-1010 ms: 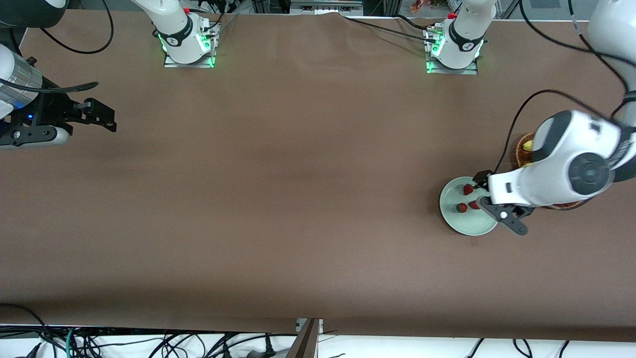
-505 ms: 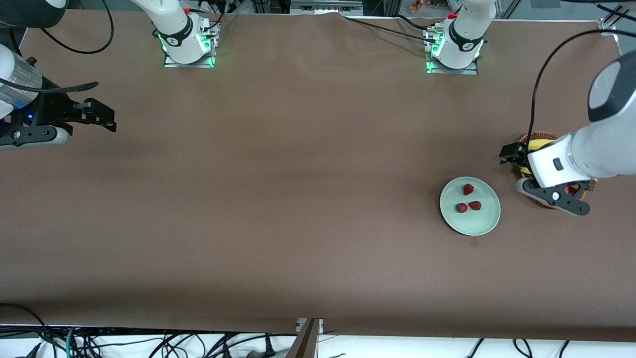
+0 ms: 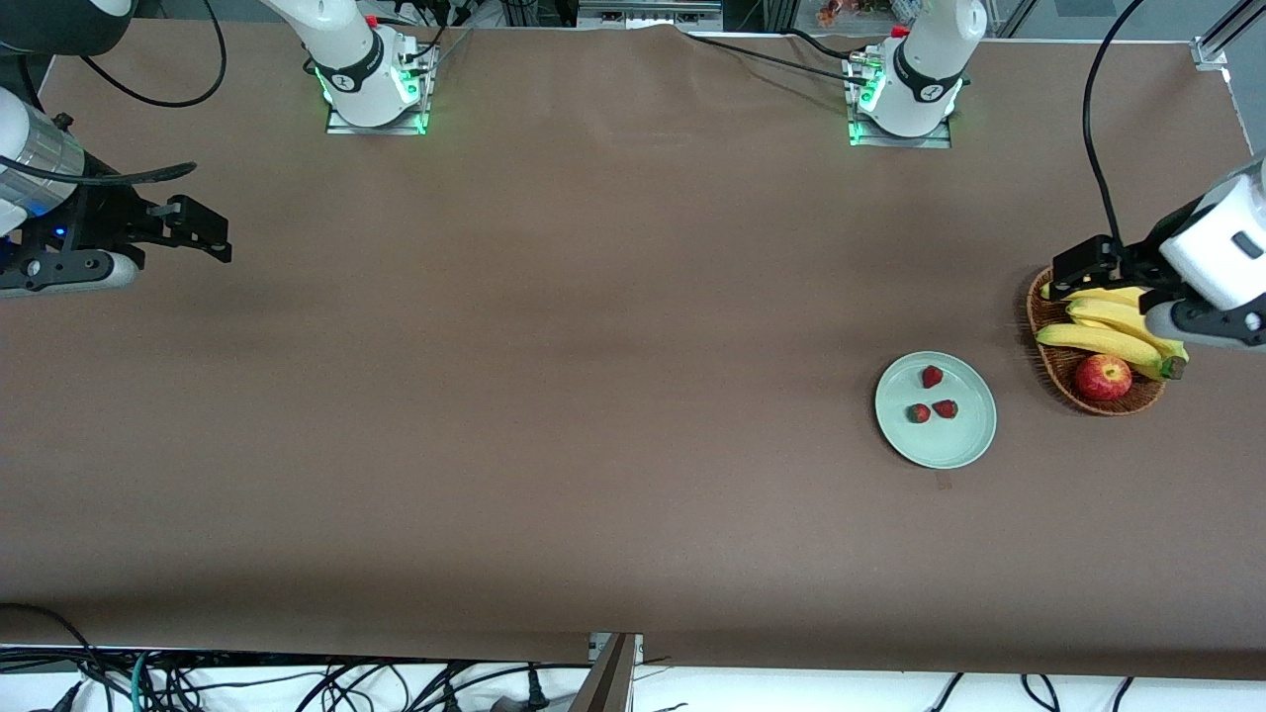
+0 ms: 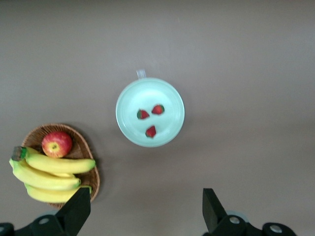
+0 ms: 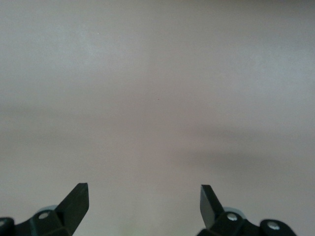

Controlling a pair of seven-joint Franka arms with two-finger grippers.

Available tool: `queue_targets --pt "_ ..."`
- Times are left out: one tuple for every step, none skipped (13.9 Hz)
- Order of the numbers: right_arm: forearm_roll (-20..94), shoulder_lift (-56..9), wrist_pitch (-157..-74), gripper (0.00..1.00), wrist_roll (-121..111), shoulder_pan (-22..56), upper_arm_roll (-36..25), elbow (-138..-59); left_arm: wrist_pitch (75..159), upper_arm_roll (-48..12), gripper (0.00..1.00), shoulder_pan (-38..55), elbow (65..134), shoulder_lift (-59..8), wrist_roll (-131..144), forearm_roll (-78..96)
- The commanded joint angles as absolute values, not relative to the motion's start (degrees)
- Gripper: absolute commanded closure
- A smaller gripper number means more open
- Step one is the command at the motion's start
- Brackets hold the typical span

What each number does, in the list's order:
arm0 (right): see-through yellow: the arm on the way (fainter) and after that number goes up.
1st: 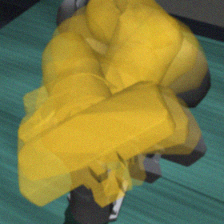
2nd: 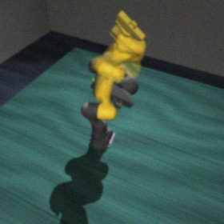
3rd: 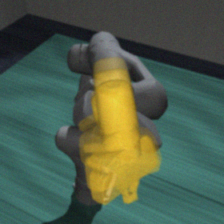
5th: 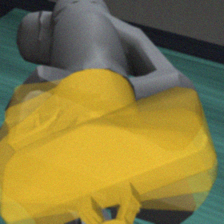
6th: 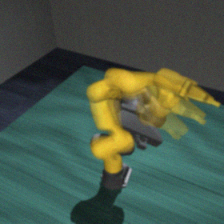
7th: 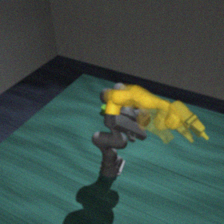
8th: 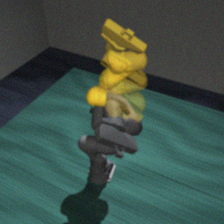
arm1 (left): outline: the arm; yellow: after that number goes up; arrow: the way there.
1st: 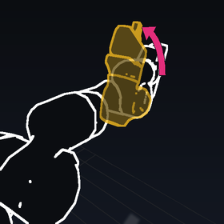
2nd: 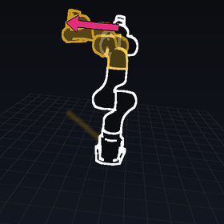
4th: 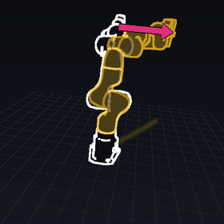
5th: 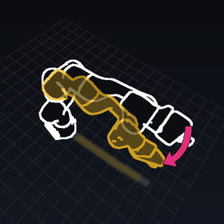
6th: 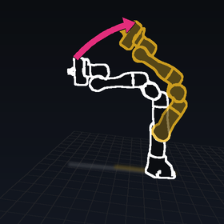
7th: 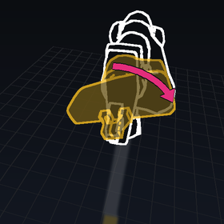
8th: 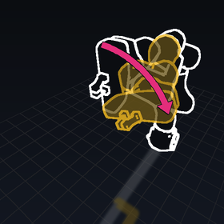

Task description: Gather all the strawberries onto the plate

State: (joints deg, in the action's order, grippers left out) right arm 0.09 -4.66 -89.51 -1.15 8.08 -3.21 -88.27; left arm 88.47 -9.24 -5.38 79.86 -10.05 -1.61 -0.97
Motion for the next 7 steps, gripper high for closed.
queue_targets --pt "-0.79 -4.22 -89.12 0.00 -1.14 8.17 -3.08 -87.98 97.28 -5.20 0.00 -1.68 98.48 2.78 3.67 -0.09" --pt "-0.79 -4.22 -89.12 0.01 -1.14 8.17 -3.08 -87.98 97.38 -4.92 0.00 -0.45 100.35 4.38 3.87 -0.26" --pt "-0.88 -4.22 -89.12 0.01 -1.14 8.17 -3.08 -87.98 97.30 -3.96 0.00 0.95 100.81 4.83 3.95 -0.26" --pt "-0.88 -4.22 -89.12 0.00 -1.14 8.17 -3.08 -87.98 97.38 -2.48 0.00 2.53 100.81 4.83 3.87 -0.35" --pt "-0.88 -4.22 -89.12 0.01 -1.14 8.17 -3.08 -87.98 97.38 -2.03 0.00 2.98 100.72 4.66 3.87 -0.18" --pt "-0.88 -4.31 -89.12 0.01 -1.14 8.17 -3.16 -87.98 97.38 -2.02 0.00 3.16 100.55 4.48 3.69 -0.09" --pt "-0.88 -4.22 -89.12 0.00 -1.14 8.17 -3.08 -87.98 97.38 -2.02 0.00 3.08 100.46 4.31 3.34 0.26"
